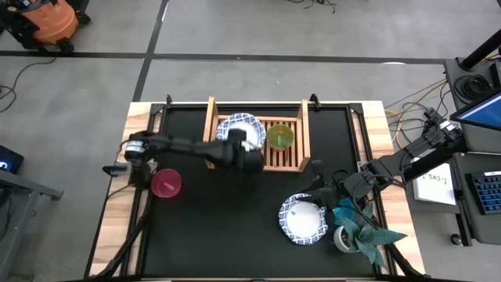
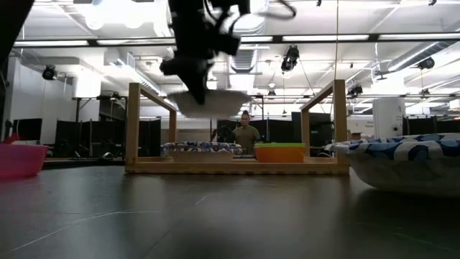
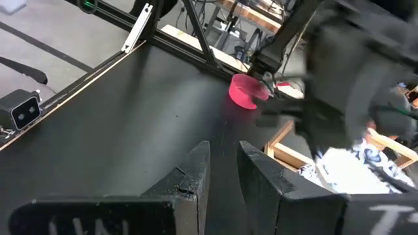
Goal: Place and stack bowls onto a shelf
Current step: Stack the large white bowl on top of the large white bowl on the shelf, then stack the small pink bowl on top of the small green bowl on the shelf
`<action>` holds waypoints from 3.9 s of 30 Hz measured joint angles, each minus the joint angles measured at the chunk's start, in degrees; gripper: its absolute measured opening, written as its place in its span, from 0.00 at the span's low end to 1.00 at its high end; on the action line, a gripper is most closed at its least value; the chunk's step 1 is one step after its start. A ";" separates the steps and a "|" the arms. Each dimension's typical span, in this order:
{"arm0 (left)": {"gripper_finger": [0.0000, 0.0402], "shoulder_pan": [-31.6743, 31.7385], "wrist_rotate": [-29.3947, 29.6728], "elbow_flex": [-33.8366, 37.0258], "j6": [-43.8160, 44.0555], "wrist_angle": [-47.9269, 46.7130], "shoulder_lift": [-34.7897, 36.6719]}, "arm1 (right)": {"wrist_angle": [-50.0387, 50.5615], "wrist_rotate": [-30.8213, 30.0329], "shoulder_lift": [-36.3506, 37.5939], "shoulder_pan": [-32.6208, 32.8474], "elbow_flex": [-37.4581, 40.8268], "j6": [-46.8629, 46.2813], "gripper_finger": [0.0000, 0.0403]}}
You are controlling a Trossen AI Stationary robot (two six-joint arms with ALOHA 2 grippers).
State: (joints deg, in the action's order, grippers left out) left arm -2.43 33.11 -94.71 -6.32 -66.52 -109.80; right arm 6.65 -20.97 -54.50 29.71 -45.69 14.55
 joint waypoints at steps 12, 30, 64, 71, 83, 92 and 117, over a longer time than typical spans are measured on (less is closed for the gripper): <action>0.00 14.05 -13.30 1.94 -1.02 3.90 -0.09 | 0.42 0.00 0.00 0.00 0.00 -1.05 0.17; 0.18 14.58 -14.14 7.42 -0.49 6.98 -0.10 | 0.42 0.00 0.00 0.00 0.00 -0.10 0.17; 0.36 -9.34 -13.96 7.27 14.68 17.87 18.99 | -0.37 -0.04 0.00 0.00 0.00 -2.82 0.17; 0.36 -22.75 -7.85 10.45 14.77 22.01 18.97 | -2.76 -1.71 -1.20 -0.11 -0.07 -8.95 0.17; 0.36 -32.33 9.95 19.88 22.11 24.96 18.88 | 0.32 -5.10 -6.99 -0.40 -2.52 -22.74 0.17; 0.36 -31.63 9.19 25.50 30.03 17.02 20.52 | 22.76 -5.03 -12.64 -0.50 -16.13 -30.12 0.17; 0.21 -22.25 -25.20 51.75 86.55 4.01 28.12 | 35.02 -4.55 -19.10 -0.50 -24.00 -28.99 0.17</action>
State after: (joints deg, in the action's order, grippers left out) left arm -24.68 7.92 -42.96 80.23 -62.51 -81.68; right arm 41.67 -25.52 -73.60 29.21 -69.69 -14.44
